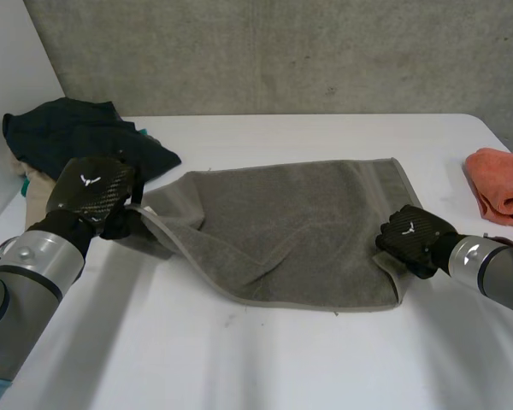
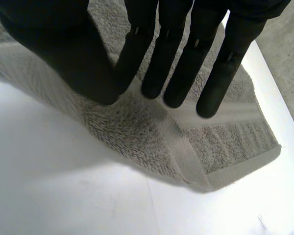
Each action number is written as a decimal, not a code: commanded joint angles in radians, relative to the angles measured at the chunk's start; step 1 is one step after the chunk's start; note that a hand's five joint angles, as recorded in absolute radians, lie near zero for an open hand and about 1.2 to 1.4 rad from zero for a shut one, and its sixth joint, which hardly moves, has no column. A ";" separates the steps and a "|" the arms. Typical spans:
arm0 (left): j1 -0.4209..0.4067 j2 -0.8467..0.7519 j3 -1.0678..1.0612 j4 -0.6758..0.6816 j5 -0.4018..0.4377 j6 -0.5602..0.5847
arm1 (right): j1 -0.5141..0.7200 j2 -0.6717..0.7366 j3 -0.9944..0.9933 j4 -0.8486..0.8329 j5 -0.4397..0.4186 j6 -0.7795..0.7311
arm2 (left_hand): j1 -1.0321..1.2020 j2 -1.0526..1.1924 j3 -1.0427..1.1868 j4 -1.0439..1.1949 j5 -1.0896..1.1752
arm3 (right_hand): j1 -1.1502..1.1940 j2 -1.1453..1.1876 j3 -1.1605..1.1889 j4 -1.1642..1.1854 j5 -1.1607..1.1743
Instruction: Fold the laundry.
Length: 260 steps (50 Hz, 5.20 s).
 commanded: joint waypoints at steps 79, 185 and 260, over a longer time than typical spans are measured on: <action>-0.029 -0.294 0.244 -0.142 -0.040 0.456 | -0.079 -0.041 -0.116 0.032 0.352 0.130 | 0.238 0.197 0.201 0.196 0.236 | 0.254 0.237 0.248 0.247 0.252; -0.345 -0.266 0.316 -0.030 -0.191 0.255 | 0.399 -0.155 0.126 -0.369 0.227 0.666 | -0.983 -1.025 -1.020 -1.026 -0.986 | -0.968 -0.985 -0.974 -0.975 -0.970; -0.444 -0.620 0.593 -0.447 -0.411 -0.125 | 0.385 0.225 -0.420 0.179 0.283 0.857 | -0.924 -0.965 -0.961 -0.967 -0.926 | -0.968 -0.985 -0.974 -0.975 -0.970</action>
